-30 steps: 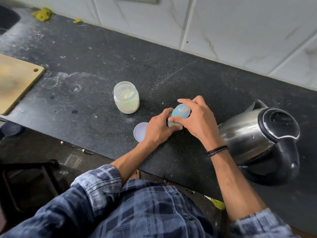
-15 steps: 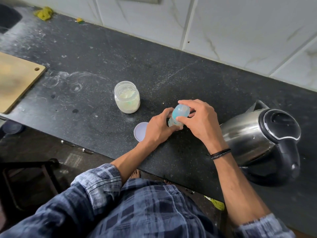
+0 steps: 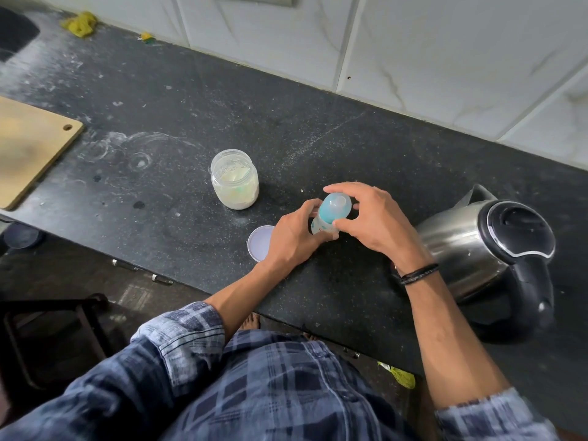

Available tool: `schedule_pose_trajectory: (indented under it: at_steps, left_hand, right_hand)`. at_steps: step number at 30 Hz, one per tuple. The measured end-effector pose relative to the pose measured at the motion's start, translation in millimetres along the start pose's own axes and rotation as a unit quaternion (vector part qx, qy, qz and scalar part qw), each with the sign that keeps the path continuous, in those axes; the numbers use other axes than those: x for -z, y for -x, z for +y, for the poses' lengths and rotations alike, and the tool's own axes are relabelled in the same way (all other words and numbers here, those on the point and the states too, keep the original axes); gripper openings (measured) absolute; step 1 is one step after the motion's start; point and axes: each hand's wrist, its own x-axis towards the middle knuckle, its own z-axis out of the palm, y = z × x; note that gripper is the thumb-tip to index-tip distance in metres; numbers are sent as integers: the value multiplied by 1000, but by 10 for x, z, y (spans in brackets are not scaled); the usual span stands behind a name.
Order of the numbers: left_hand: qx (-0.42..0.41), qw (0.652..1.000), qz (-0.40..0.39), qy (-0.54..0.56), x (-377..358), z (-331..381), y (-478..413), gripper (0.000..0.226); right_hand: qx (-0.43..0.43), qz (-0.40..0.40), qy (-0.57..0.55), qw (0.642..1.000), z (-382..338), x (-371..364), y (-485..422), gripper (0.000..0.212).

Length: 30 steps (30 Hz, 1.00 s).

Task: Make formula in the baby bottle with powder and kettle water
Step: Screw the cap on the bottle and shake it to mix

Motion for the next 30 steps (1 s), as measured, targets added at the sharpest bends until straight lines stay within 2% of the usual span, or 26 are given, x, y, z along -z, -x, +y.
schedule_pose_trajectory:
  at_steps: [11, 21, 30]
  left_hand:
    - [-3, 1000, -5, -6, 8, -2, 8, 70]
    - [-13, 1000, -7, -13, 21, 1, 1, 69]
    - [-10, 1000, -7, -13, 27, 7, 1, 71]
  right_hand:
    - [-37, 28, 17, 999, -119, -4, -11, 54]
    - [-36, -23, 17, 999, -170, 84, -21, 51]
    - [-39, -15, 55, 998, -184, 31, -55, 54]
